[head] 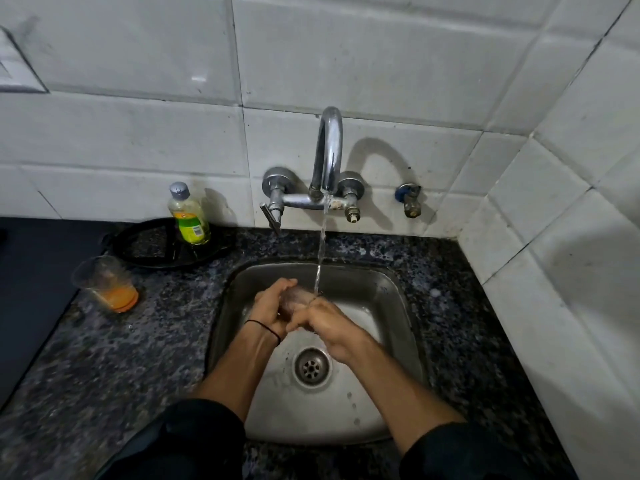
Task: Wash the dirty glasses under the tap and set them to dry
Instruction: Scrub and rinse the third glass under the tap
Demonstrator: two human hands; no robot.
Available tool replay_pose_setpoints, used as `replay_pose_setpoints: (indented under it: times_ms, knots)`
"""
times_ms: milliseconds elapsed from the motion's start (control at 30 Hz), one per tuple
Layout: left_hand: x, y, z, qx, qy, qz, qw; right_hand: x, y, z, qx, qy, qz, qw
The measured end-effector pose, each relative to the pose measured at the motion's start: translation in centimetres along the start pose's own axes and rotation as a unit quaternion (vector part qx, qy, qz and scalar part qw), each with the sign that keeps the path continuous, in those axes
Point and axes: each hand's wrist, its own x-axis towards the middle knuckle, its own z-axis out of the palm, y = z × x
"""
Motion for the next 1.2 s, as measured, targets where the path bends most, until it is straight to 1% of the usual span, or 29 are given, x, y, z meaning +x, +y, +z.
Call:
replay_pose_setpoints:
  times_ms: [67,133,167,233,267,300,333,367,433,500,567,600,667,733,833,900,967,1033,1133,1200]
  knots:
    - [-0.4,0.5,0.3,-0.017,-0.02,0.032,0.999,-0.5,0.1,-0.2,0.125,0.022,0.004,0.992]
    - [-1.0,0.9,1.0,-0.027,-0.024,0.092,0.995,-0.6,0.7,0.3,0.226,0.077,0.008,0.971]
    - [-1.5,0.9,1.5,-0.02,-0.009,0.123,0.992,-0.5,0.9,0.7,0.267,0.121,0.016,0.956]
    - [-2.4,0.3,2.5,0.022,0.024,0.167,0.986,0.0,1.0,1.5,0.367,0.224,0.058,0.901]
    - [-3.0,-0.1,3.0,0.056,0.023,0.186,0.981,0.2,0.7,1.5,0.406,0.266,0.081,0.87]
    - [-3.5,-0.4,3.3,0.098,0.008,0.205,0.974,0.4,0.4,1.2,0.442,0.292,0.099,0.843]
    - [-3.8,-0.6,3.4,0.139,-0.01,0.224,0.964,0.4,-0.1,0.7,0.459,0.308,0.115,0.826]
    - [-4.1,-0.6,3.3,0.18,-0.031,0.24,0.953,0.5,-0.2,0.2,0.468,0.303,0.132,0.819]
    - [-4.6,-0.1,3.2,0.25,-0.079,0.265,0.928,0.3,0.0,-0.7,0.452,0.261,0.176,0.835]
    - [-5.1,0.4,3.6,0.287,-0.137,0.283,0.905,-0.3,0.2,-1.0,0.43,0.227,0.203,0.85]
    - [-5.4,0.7,4.1,0.3,-0.159,0.292,0.894,-0.7,0.2,-0.8,0.418,0.219,0.22,0.854]
    - [-5.4,0.8,4.4,0.295,-0.157,0.294,0.895,-1.1,-0.1,-0.5,0.403,0.22,0.221,0.86]
    - [-5.4,0.9,4.9,0.269,-0.133,0.28,0.912,-1.1,0.1,0.1,0.324,0.231,0.203,0.894]
    - [-5.1,1.1,5.4,0.243,-0.083,0.243,0.935,-0.7,0.7,0.8,0.204,0.274,0.15,0.928]
    - [-5.2,1.0,6.0,0.211,0.008,0.201,0.957,-0.6,1.3,1.9,0.085,0.336,0.05,0.937]
    - [-5.6,0.8,6.2,0.201,0.034,0.185,0.961,-1.0,1.5,2.4,0.025,0.36,0.001,0.933]
    - [-6.0,0.7,6.2,0.195,0.007,0.182,0.964,-1.5,1.5,2.4,0.028,0.393,-0.02,0.919]
    - [-6.8,0.6,6.2,0.173,-0.044,0.177,0.968,-1.5,1.3,1.9,0.083,0.406,-0.021,0.91]
    - [-7.7,0.1,5.7,0.2,-0.093,0.165,0.961,-1.7,0.7,1.4,0.155,0.379,-0.049,0.911]
    - [-7.9,-0.4,5.3,0.195,-0.101,0.126,0.967,-2.1,0.2,1.6,0.144,0.358,-0.097,0.917]
